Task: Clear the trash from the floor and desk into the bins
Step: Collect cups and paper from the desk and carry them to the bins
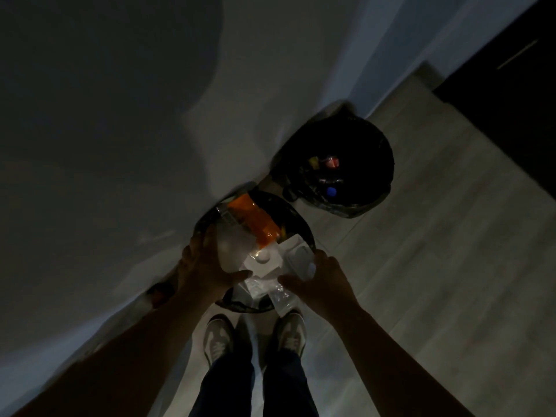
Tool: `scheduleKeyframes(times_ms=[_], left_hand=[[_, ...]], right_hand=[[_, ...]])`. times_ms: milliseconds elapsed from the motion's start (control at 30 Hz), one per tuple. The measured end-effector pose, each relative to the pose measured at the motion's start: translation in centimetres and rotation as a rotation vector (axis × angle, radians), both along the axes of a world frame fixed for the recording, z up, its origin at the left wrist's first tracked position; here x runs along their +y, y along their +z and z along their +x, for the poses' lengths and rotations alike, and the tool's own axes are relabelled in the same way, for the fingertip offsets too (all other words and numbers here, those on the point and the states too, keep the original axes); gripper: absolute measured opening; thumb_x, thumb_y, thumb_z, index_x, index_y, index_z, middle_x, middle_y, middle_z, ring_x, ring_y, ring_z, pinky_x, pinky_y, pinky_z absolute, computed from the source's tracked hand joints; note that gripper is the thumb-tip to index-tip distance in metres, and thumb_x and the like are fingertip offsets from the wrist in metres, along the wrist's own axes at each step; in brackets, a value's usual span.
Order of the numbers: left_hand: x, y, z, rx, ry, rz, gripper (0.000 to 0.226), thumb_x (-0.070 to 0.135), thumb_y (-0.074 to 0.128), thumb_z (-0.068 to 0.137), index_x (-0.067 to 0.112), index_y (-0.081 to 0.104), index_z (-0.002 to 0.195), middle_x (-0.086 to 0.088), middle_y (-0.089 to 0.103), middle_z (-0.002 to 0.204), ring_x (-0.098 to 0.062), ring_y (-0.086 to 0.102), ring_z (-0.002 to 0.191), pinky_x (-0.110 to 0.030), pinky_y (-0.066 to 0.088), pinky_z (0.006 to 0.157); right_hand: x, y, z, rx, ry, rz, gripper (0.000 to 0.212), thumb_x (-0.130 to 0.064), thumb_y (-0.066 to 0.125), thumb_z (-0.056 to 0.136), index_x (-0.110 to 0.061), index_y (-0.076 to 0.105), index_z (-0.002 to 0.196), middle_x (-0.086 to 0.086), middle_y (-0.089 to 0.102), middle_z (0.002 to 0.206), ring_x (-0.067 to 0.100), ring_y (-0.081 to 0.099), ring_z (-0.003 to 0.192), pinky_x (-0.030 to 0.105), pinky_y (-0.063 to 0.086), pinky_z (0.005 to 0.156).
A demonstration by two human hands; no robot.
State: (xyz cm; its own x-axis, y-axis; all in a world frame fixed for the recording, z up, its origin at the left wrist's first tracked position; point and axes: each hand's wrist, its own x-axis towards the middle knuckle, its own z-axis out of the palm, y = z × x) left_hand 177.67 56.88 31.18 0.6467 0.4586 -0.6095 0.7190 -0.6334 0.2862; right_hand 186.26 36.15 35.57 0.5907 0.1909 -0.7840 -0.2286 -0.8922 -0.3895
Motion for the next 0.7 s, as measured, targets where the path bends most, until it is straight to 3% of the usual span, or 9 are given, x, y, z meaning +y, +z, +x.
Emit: scheduleKeyframes(times_ms=[133,200,267,333,467,533,700], left_hand=[[0.5,-2.4,-0.7,-0.074,-0.021,0.007,0.135,0.078,0.071,0.045,0.024,0.003,0.149,-0.01,0.013,0.154,-0.034,0.022,0.139,-0.051,0.037,0.106],[0.8,-3.2,-1.1,-0.129,-0.022,-0.018,0.124,0.076,0.07,0.048,0.023,0.017,0.147,-0.01,0.025,0.15,-0.033,0.033,0.133,-0.049,0.045,0.099],[1.1,-4.1,-1.6,-0.159,-0.014,-0.076,0.104,0.061,0.075,0.057,0.02,0.031,0.142,-0.011,0.037,0.141,-0.03,0.043,0.125,-0.043,0.049,0.095],[1.2,-4.6,-2.0,-0.167,-0.055,-0.104,0.088,0.049,0.075,0.067,0.017,0.036,0.14,-0.012,0.042,0.137,-0.028,0.045,0.124,-0.04,0.048,0.096],[1.2,-5.5,-2.3,-0.166,-0.126,-0.099,0.078,0.023,0.078,0.073,0.009,0.04,0.14,-0.016,0.045,0.138,-0.032,0.043,0.128,-0.043,0.044,0.102],[1.1,-5.7,-2.2,-0.163,-0.127,-0.086,0.077,0.021,0.078,0.073,0.008,0.042,0.139,-0.016,0.047,0.136,-0.031,0.045,0.127,-0.042,0.044,0.102],[0.8,-4.7,-2.2,-0.122,-0.124,-0.019,0.071,0.028,0.075,0.076,0.008,0.045,0.136,-0.016,0.052,0.131,-0.031,0.051,0.12,-0.043,0.047,0.096]], right_hand=[[1.3,-3.4,-0.3,-0.001,0.001,0.023,0.103,-0.078,0.069,0.047,-0.029,0.035,0.131,0.003,0.053,0.121,0.017,0.058,0.102,0.039,0.056,0.083],[1.9,-3.7,-0.3,-0.014,0.009,0.02,0.1,-0.064,0.075,0.059,-0.029,0.026,0.138,0.004,0.046,0.125,0.021,0.053,0.109,0.042,0.053,0.089],[2.5,-4.2,-0.2,-0.033,0.019,-0.027,0.098,-0.053,0.076,0.069,-0.022,0.02,0.143,0.009,0.039,0.132,0.025,0.048,0.119,0.041,0.049,0.095],[3.2,-5.1,-0.1,-0.069,0.023,-0.044,0.102,-0.057,0.075,0.068,-0.021,0.017,0.144,0.01,0.035,0.138,0.027,0.045,0.124,0.043,0.048,0.097],[5.2,-7.6,0.7,-0.087,-0.012,-0.046,0.116,-0.069,0.075,0.057,-0.021,0.015,0.144,0.011,0.033,0.142,0.03,0.039,0.131,0.048,0.043,0.102],[5.9,-8.4,1.1,-0.11,-0.012,-0.065,0.118,-0.066,0.075,0.058,-0.018,0.014,0.147,0.013,0.032,0.145,0.032,0.035,0.133,0.05,0.038,0.105],[5.7,-8.3,0.4,-0.133,0.111,-0.103,0.092,-0.045,0.073,0.075,-0.014,0.021,0.145,0.013,0.035,0.14,0.03,0.039,0.127,0.046,0.044,0.101]])
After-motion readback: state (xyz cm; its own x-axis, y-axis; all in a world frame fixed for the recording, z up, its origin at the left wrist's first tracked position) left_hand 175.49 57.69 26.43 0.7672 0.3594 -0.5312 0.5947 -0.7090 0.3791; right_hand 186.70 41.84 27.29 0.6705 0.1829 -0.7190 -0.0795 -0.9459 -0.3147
